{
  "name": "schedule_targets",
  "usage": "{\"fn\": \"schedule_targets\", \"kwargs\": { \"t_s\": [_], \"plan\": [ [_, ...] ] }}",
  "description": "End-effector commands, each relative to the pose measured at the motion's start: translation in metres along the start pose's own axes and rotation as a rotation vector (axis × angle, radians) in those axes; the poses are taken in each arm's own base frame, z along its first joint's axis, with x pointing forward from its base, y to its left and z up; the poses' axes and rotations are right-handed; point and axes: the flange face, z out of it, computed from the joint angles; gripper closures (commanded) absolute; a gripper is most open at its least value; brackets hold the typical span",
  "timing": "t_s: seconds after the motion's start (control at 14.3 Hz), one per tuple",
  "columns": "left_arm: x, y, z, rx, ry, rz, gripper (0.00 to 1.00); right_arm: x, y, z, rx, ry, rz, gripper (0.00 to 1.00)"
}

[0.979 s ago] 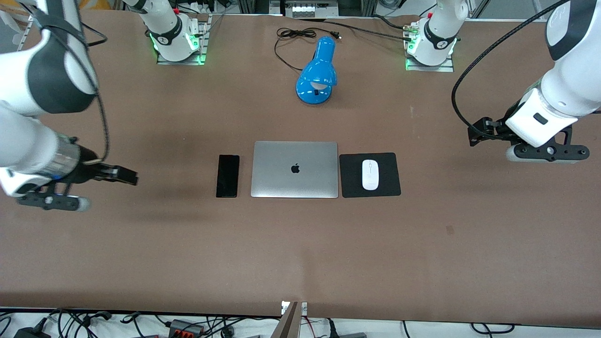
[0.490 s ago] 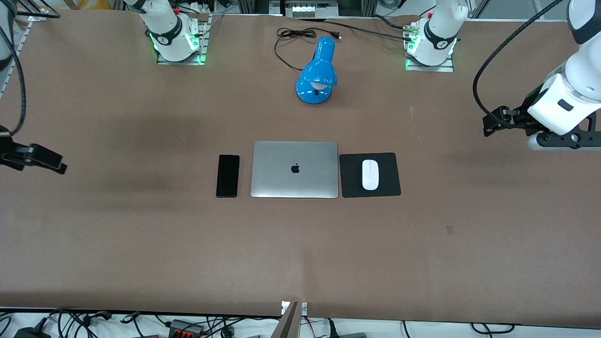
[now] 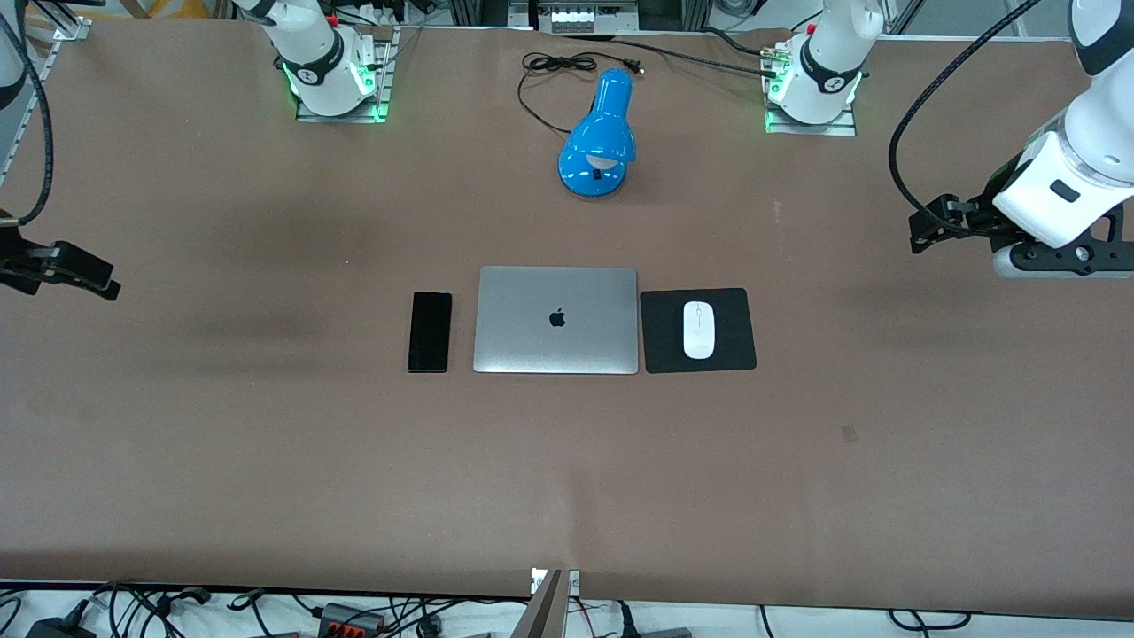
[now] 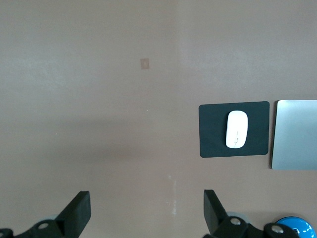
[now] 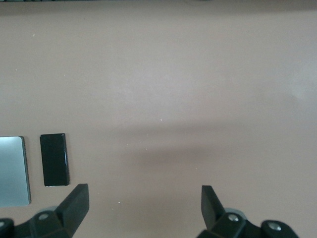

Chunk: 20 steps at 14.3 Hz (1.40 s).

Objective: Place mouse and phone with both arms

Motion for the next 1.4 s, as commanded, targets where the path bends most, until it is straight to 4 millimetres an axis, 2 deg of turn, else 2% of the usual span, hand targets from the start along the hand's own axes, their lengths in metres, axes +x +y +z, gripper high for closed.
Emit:
{"fn": "schedule_targets", "kwargs": {
  "t_s": [0.0,0.07,0.21,0.42,1.33],
  "plan": [
    [-0.010,-0.001,-0.005,-0.018,0.002,0.011,0.00,-0.049,0.000,0.005,-0.002,0.005,-0.021,0.00],
    [-0.010,-0.001,-0.003,-0.017,-0.003,0.011,0.00,-0.056,0.000,0.005,-0.001,-0.010,-0.021,0.00],
    [-0.010,-0.001,-0.002,-0.017,-0.004,0.011,0.00,-0.056,0.003,0.001,0.001,-0.009,-0.026,0.00],
    [-0.010,0.001,-0.002,-0.032,-0.006,0.014,0.00,-0.055,-0.008,-0.002,0.002,-0.004,-0.051,0.00],
    [-0.013,0.001,-0.002,-0.031,-0.011,0.014,0.00,-0.061,0.001,-0.004,0.000,-0.033,-0.054,0.00]
  ]
}}
